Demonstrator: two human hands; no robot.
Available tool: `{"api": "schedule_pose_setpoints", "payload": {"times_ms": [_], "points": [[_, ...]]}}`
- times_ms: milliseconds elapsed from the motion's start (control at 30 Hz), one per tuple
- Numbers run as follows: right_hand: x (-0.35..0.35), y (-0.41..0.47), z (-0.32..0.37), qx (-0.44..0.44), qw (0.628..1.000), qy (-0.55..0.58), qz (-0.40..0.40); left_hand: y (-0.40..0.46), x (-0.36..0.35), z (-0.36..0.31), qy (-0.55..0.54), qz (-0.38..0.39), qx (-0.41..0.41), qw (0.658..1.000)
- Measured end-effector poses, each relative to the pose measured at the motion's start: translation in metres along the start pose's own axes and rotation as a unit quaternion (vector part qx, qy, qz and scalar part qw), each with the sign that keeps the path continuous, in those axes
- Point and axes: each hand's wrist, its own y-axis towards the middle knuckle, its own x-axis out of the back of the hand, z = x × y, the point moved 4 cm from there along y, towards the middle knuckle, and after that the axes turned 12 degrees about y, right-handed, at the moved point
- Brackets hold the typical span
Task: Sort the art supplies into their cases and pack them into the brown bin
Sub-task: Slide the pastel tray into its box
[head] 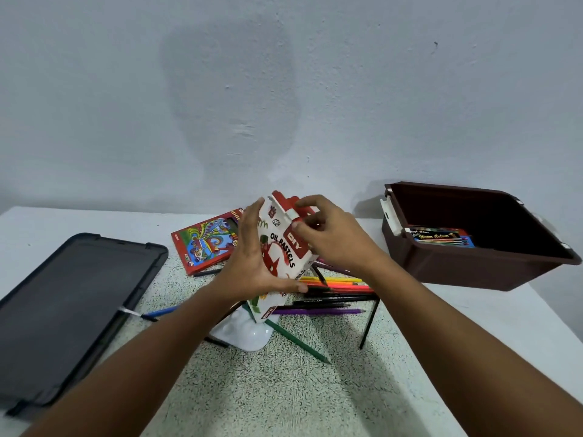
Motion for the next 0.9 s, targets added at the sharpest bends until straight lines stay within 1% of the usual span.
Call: {"api": "schedule_pose_setpoints", "payload": {"times_ms": [67,133,267,367,433,600,633,667,733,767,800,867,900], "points": [[-0.001,-0.002,0.000,-0.023,0.999,0.025,0.005,-0.009,-0.001,0.009,0.016,0.040,0.024,0.999],[-0.003,-0.001,-0.002,-0.031,0.999,-0.001,-0.016,-0.013,-0.001,0.013,0.035,0.056,0.033,0.997],[-0.007,0.002,-0.001,-0.011,0.992,-0.101,-0.075,-0.011,0.001,0.011,0.044,0.040,0.031,0.998],[-0.015,0.002,0.005,0.006,0.986,-0.151,-0.070,-0.011,0.004,0.009,0.029,0.026,0.019,0.999],[-0.019,0.002,0.007,0.012,0.979,-0.192,-0.071,-0.009,0.005,0.008,0.040,0.014,0.007,0.999],[-0.009,-0.002,0.015,0.015,0.956,-0.268,-0.116,0.003,0.012,-0.001,0.042,0.012,-0.017,0.999],[-0.004,-0.003,0.016,0.012,0.955,-0.263,-0.137,0.007,0.013,-0.006,0.043,0.015,-0.023,0.999],[0.003,-0.004,0.017,0.006,0.962,-0.228,-0.151,0.012,0.013,-0.011,0.047,0.015,-0.032,0.998],[0.017,-0.006,0.013,-0.015,0.986,-0.062,-0.152,0.024,0.009,-0.023,0.057,0.016,-0.057,0.997],[0.024,-0.008,0.010,-0.027,0.988,0.021,-0.154,0.030,0.007,-0.029,0.061,0.021,-0.069,0.996],[0.036,-0.011,0.006,-0.037,0.983,0.067,-0.165,0.037,0.001,-0.036,0.064,0.033,-0.078,0.994],[0.064,-0.015,-0.001,-0.034,0.974,0.083,-0.206,0.050,-0.013,-0.048,0.073,0.051,-0.070,0.994],[0.078,-0.015,-0.005,-0.034,0.969,0.098,-0.224,0.055,-0.019,-0.050,0.085,0.053,-0.051,0.994]]}}
